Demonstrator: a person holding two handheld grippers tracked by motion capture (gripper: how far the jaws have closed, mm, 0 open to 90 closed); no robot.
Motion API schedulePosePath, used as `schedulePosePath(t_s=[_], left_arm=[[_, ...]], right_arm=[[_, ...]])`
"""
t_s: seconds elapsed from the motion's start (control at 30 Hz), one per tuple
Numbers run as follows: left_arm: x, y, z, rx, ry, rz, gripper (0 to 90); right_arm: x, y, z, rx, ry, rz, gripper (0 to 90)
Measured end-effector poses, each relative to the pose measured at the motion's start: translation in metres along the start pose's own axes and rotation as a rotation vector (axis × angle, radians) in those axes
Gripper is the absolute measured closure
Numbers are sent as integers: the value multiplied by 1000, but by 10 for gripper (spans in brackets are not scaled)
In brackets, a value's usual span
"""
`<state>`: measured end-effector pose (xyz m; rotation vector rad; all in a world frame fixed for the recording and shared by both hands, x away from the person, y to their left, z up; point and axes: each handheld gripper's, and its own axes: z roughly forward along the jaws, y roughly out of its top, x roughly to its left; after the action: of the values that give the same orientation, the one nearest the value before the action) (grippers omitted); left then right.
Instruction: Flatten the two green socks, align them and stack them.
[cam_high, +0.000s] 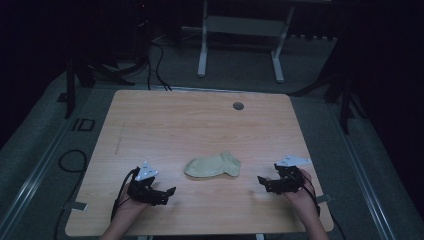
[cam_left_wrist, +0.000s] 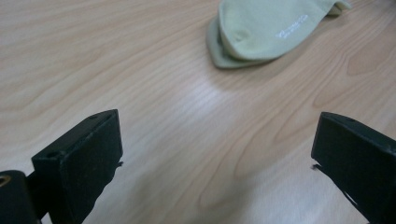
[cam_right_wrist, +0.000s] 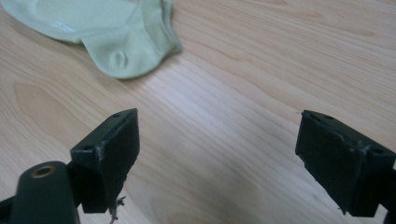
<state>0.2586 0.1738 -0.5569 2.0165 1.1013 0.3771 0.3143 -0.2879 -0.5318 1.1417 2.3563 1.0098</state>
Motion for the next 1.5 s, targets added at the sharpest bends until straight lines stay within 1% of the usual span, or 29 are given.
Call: schedulePosePath(t_s=[0.07,0.1,0.13,0.17,0.23,0.27,0.3,0.33,0.37,0.53,0.6,0.7,0.73,0.77,0.93,0.97,1.0,1.07,1.1,1.17,1.2,1.23,1.27,1.3,1.37,1.4,1.43,1.47,1.5], left_arm=[[3,-6,-5,0,18,-7,22],[3,-6,-5,0,18,-7,22],[7,-11,-10,-5,38,-16,22],[9,-13,-13,-5,46,-16,21],[14,-19,-18,-16,73,-32,21],[16,-21,-21,-16,78,-42,21],[16,-21,-21,-16,78,-42,21],[19,-26,-25,-15,87,-50,21],[19,-28,-27,-18,95,-53,22],[22,-37,-38,-27,119,-59,21],[25,-41,-42,-35,126,-80,22],[27,-45,-46,-36,134,-91,22],[29,-48,-50,-34,150,-96,22],[29,-50,-51,-35,154,-97,22],[32,-57,-58,-41,178,-110,22],[33,-60,-62,-59,193,-124,22],[34,-64,-66,-58,222,-119,22],[35,-66,-68,-58,228,-122,22],[36,-71,-72,-55,250,-132,22],[38,-75,-76,-60,269,-145,22],[40,-77,-78,-66,271,-155,22],[42,-78,-80,-84,267,-167,22],[43,-79,-82,-97,260,-172,22],[45,-79,-85,-107,266,-178,22],[47,-80,-89,-114,301,-178,22],[48,-81,-91,-115,321,-181,22],[48,-81,-91,-115,321,-181,22],[50,-82,-92,-113,337,-195,22],[52,-85,-94,-105,370,-211,22]], right_arm=[[-3,-5,-3,5,-18,-1,135],[-3,-5,-3,5,-18,-1,135],[-5,-7,-5,3,-26,6,134],[-8,-12,-9,-3,-37,19,130],[-12,-18,-13,-10,-40,40,131],[-14,-22,-15,-12,-46,44,131],[-14,-22,-15,-12,-46,44,131],[-15,-25,-17,-13,-55,54,129],[-19,-32,-19,-11,-77,65,123],[-28,-48,-29,-45,-111,113,122],[-31,-53,-32,-56,-133,119,121],[-33,-58,-36,-68,-145,118,120],[-33,-60,-37,-77,-159,117,120],[-33,-64,-40,-86,-170,114,120],[-34,-71,-43,-98,-177,135,120],[-34,-73,-44,-98,-182,142,120],[-33,-77,-45,-95,-187,158,121],[-33,-79,-47,-103,-202,169,120],[-33,-81,-48,-115,-212,178,121],[-34,-84,-51,-137,-247,193,121],[-34,-85,-53,-150,-279,192,121],[-35,-86,-55,-162,-298,198,122],[-37,-87,-56,-177,-297,211,122],[-38,-88,-58,-189,-305,220,123],[-39,-90,-61,-210,-336,227,124],[-39,-90,-62,-208,-347,229,124],[-40,-91,-63,-208,-352,230,124],[-40,-91,-63,-208,-352,230,124],[-40,-93,-63,-206,-370,232,124]])
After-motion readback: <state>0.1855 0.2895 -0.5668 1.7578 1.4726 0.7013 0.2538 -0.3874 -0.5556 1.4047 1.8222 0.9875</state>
